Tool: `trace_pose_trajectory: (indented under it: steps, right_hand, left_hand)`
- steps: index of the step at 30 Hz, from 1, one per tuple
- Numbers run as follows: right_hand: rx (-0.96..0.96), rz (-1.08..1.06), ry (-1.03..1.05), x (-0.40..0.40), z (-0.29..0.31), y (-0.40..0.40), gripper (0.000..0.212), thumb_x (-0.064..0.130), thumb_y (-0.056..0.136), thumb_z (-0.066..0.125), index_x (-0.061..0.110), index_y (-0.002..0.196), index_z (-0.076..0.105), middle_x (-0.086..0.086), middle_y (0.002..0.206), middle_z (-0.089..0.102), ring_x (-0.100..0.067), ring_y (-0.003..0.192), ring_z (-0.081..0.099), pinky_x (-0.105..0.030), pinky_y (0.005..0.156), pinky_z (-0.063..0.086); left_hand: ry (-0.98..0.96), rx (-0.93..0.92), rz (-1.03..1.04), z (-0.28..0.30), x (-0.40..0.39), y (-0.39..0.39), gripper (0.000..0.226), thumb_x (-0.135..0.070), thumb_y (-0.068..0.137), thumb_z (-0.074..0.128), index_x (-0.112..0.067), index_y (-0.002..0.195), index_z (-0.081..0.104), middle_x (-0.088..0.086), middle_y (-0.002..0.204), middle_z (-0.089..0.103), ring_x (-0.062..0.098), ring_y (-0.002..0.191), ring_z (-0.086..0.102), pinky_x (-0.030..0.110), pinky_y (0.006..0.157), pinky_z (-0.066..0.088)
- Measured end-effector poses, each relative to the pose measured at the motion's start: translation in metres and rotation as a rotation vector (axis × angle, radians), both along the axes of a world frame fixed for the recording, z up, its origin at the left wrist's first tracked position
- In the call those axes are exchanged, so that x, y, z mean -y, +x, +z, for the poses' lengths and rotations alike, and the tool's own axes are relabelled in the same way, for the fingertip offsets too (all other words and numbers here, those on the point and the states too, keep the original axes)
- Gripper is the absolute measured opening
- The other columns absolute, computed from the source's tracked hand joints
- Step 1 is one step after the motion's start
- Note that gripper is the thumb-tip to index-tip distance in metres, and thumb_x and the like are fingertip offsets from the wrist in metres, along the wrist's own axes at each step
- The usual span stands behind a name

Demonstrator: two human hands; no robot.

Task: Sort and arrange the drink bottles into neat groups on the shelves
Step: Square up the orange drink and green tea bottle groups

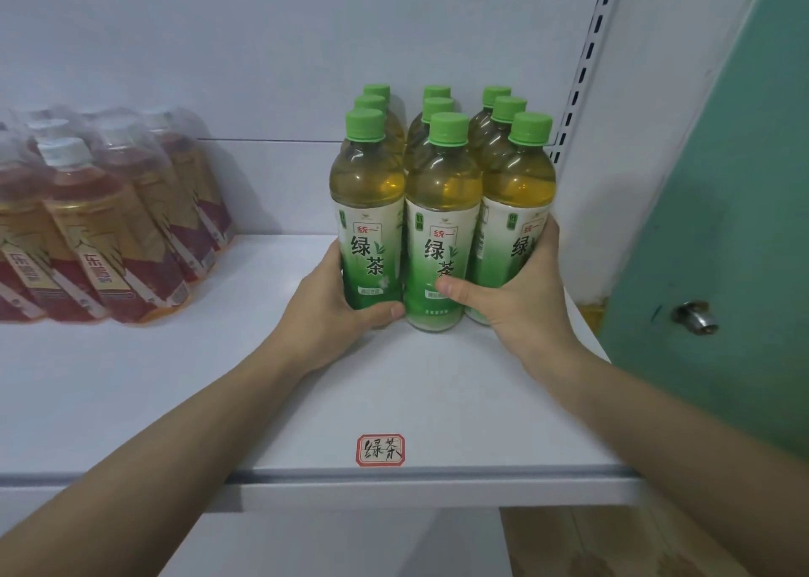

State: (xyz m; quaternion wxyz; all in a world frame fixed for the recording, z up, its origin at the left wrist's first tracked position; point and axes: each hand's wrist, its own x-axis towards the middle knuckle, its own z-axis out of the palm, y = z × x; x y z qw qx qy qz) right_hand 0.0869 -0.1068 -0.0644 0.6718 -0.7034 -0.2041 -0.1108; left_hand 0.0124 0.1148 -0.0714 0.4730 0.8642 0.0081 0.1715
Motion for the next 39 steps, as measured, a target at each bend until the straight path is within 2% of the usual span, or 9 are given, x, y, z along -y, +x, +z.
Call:
trace_pose_trajectory:
  steps: [3,9,15,19,23,26,32,35,39]
  right_hand:
    - [0.011,-0.023,0.016,-0.004,-0.003,0.001,0.119,0.037,0.048,0.099,0.032,0.147,0.033,0.018,0.134,0.058,-0.004,0.125,0.059,-0.043,0.104,0.053]
    - [0.026,-0.066,-0.016,-0.007,-0.005,0.005,0.114,0.040,0.053,0.098,0.036,0.145,0.032,0.016,0.136,0.057,-0.008,0.127,0.057,-0.042,0.105,0.052]
    - [0.025,-0.051,-0.069,-0.001,-0.004,0.003,0.116,0.038,0.055,0.099,0.035,0.148,0.029,0.017,0.137,0.056,-0.007,0.127,0.056,-0.039,0.105,0.051]
    - [-0.017,0.064,-0.199,0.022,-0.001,0.010,0.107,0.026,0.058,0.093,0.037,0.146,0.034,0.026,0.123,0.062,0.005,0.112,0.063,-0.020,0.092,0.056]
    - [-0.039,0.065,-0.336,0.040,-0.004,0.015,0.097,0.011,0.072,0.089,0.043,0.146,0.034,0.020,0.127,0.063,-0.001,0.110,0.066,-0.039,0.101,0.055]
    - [0.002,-0.002,-0.365,0.041,-0.009,0.015,0.087,0.018,0.073,0.091,0.044,0.139,0.039,0.022,0.118,0.065,0.003,0.110,0.063,-0.038,0.101,0.054]
    - [0.030,-0.036,-0.370,0.041,-0.011,0.022,0.077,0.033,0.061,0.097,0.047,0.121,0.051,0.028,0.109,0.067,0.014,0.099,0.061,-0.017,0.084,0.050]
    - [0.044,-0.040,-0.354,0.039,-0.013,0.022,0.072,0.037,0.059,0.097,0.047,0.115,0.052,0.033,0.106,0.066,0.015,0.099,0.060,-0.015,0.080,0.048]
    - [0.038,-0.020,-0.319,0.038,-0.015,0.018,0.090,0.041,0.060,0.096,0.053,0.129,0.040,0.033,0.114,0.061,0.015,0.105,0.058,-0.024,0.089,0.053]
  left_hand:
    - [0.028,0.011,-0.016,-0.002,0.001,0.001,0.081,-0.034,0.077,0.089,-0.029,0.143,0.042,-0.021,0.129,0.066,0.001,0.117,0.064,0.038,0.101,0.054]
    - [0.090,0.014,0.046,-0.006,0.000,0.004,0.078,-0.041,0.078,0.086,-0.037,0.138,0.036,-0.038,0.120,0.058,-0.018,0.110,0.056,0.003,0.082,0.043]
    - [0.096,0.032,0.047,-0.003,0.002,0.001,0.078,-0.037,0.078,0.088,-0.034,0.139,0.040,-0.027,0.126,0.062,-0.011,0.113,0.059,0.015,0.088,0.047]
    - [0.097,0.038,0.063,0.000,0.003,-0.001,0.075,-0.041,0.073,0.089,-0.041,0.133,0.044,-0.036,0.119,0.062,-0.014,0.109,0.059,0.015,0.086,0.048]
    - [0.111,0.048,0.067,-0.002,0.001,-0.001,0.074,-0.041,0.073,0.089,-0.042,0.133,0.045,-0.039,0.116,0.061,-0.017,0.108,0.058,0.013,0.085,0.046]
    - [0.126,0.044,0.069,-0.003,0.000,-0.001,0.073,-0.041,0.074,0.089,-0.043,0.132,0.044,-0.042,0.115,0.060,-0.019,0.107,0.057,0.010,0.084,0.045]
    - [0.140,0.021,0.074,-0.002,0.001,0.000,0.078,-0.040,0.076,0.088,-0.034,0.139,0.042,-0.026,0.126,0.062,-0.009,0.112,0.059,0.025,0.093,0.050]
    - [0.147,0.024,0.068,0.000,0.004,0.000,0.080,-0.039,0.078,0.088,-0.032,0.142,0.040,-0.020,0.131,0.062,-0.002,0.114,0.060,0.029,0.096,0.051]
    - [0.133,0.029,0.093,0.004,0.008,-0.004,0.084,-0.045,0.071,0.091,-0.040,0.136,0.039,-0.039,0.119,0.059,-0.015,0.109,0.058,0.018,0.091,0.051]
